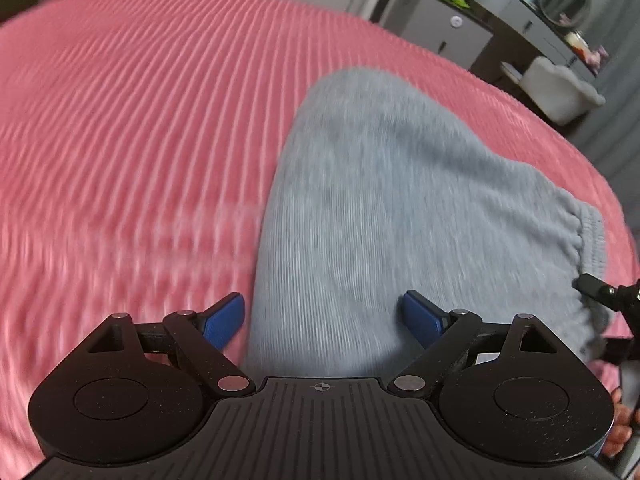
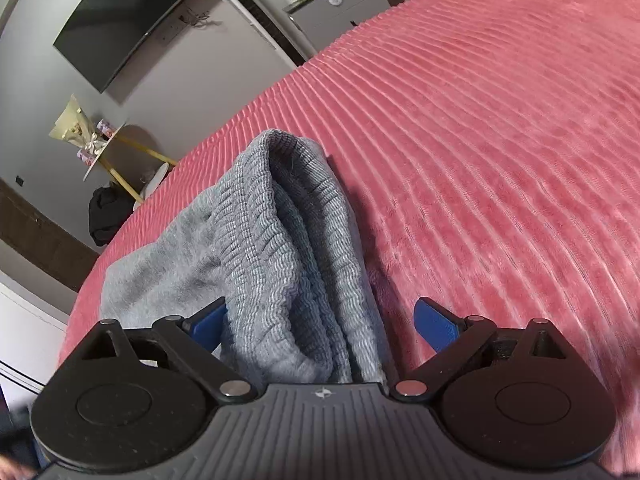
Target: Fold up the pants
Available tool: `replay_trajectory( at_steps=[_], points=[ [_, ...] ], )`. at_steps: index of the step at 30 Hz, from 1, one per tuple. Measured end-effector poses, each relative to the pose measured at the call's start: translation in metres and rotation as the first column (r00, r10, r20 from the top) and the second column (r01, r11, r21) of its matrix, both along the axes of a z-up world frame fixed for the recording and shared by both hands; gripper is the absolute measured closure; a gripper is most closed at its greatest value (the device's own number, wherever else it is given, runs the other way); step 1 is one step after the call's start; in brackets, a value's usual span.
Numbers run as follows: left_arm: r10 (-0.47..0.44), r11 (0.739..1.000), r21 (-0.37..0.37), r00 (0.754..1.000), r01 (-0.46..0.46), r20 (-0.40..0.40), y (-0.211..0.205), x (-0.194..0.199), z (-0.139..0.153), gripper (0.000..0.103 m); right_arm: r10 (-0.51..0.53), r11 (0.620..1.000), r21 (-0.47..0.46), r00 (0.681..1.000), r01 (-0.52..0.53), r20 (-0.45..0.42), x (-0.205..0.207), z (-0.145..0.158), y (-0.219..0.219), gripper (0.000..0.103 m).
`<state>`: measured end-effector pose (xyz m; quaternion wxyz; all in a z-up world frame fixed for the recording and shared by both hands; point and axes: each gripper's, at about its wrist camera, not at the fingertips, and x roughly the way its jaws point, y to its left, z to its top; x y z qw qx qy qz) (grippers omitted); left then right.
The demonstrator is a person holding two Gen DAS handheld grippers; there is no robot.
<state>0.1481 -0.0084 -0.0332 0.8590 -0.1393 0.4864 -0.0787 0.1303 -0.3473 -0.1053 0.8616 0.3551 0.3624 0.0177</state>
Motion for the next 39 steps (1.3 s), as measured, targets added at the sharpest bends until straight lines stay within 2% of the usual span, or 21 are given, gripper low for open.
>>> replay_trajectory(
  at_steps=[5, 8, 12, 14, 15, 16, 21, 23, 26, 28, 31, 33, 36, 39],
  points=[
    [0.043, 0.999, -0.012, 0.998, -0.043, 0.035, 0.009, -0.001, 0.010, 0.012, -0.045, 0.980, 0.191, 0.998, 0.052, -0.043, -0.035, 0.003, -0.012, 0.007],
    [0.092, 0.996, -0.018, 0.996, -0.092, 0.006, 0.017, -0.001, 0.008, 0.012, -0.094, 0.972, 0.213, 0.995, 0.095, -0.016, -0.057, 0.012, -0.019, 0.012],
    [0.140, 0.987, -0.083, 0.989, -0.135, 0.046, 0.030, -0.015, 0.019, 0.013, -0.113, 0.968, 0.224, 0.994, 0.109, 0.003, -0.070, 0.026, -0.021, 0.034],
    [0.155, 0.980, -0.136, 0.987, -0.148, 0.050, 0.037, -0.025, 0.023, 0.013, -0.122, 0.975, 0.189, 0.993, 0.119, 0.004, -0.072, 0.029, -0.016, 0.042],
    [0.157, 0.974, -0.169, 0.986, -0.148, 0.045, 0.040, -0.031, 0.024, 0.013, -0.135, 0.978, 0.161, 0.991, 0.135, -0.016, -0.071, 0.032, -0.013, 0.050],
    [0.156, 0.970, -0.195, 0.987, -0.146, 0.038, 0.039, -0.032, 0.024, 0.013, -0.145, 0.978, 0.145, 0.989, 0.147, -0.025, -0.070, 0.035, -0.011, 0.052],
    [0.174, 0.936, -0.310, 0.985, -0.168, -0.010, 0.049, -0.048, 0.024, 0.013, -0.180, 0.975, 0.122, 0.983, 0.184, -0.038, -0.068, 0.047, -0.008, 0.055],
    [0.176, 0.924, -0.340, 0.984, -0.174, -0.025, 0.052, -0.055, 0.024, 0.013, -0.172, 0.978, 0.120, 0.985, 0.173, -0.016, -0.069, 0.052, -0.006, 0.055],
    [0.139, 0.911, -0.384, 0.989, -0.150, -0.057, 0.049, -0.060, 0.022, 0.013, -0.155, 0.979, 0.137, 0.988, 0.154, 0.000, -0.068, 0.057, -0.003, 0.055],
    [0.105, 0.904, -0.408, 0.991, -0.131, -0.084, 0.047, -0.058, 0.018, 0.013, -0.136, 0.980, 0.147, 0.990, 0.138, -0.021, -0.061, 0.052, 0.000, 0.055],
    [0.130, 0.905, -0.401, 0.989, -0.145, -0.065, 0.045, -0.057, 0.015, 0.013, -0.145, 0.973, 0.172, 0.988, 0.152, -0.052, -0.055, 0.038, 0.003, 0.055],
    [0.148, 0.892, -0.420, 0.986, -0.167, -0.076, 0.046, -0.054, 0.010, 0.013, -0.160, 0.971, 0.178, 0.987, 0.161, -0.024, -0.052, 0.037, 0.004, 0.055],
    [0.168, 0.867, -0.455, 0.979, -0.204, -0.119, 0.047, -0.050, 0.001, 0.013, -0.194, 0.948, 0.251, 0.981, 0.194, -0.024, -0.046, 0.030, -0.001, 0.055],
    [0.196, 0.847, -0.482, 0.975, -0.224, -0.108, 0.050, -0.051, 0.000, 0.013, -0.215, 0.935, 0.287, 0.977, 0.209, -0.013, -0.046, 0.024, -0.002, 0.056]
  ],
)
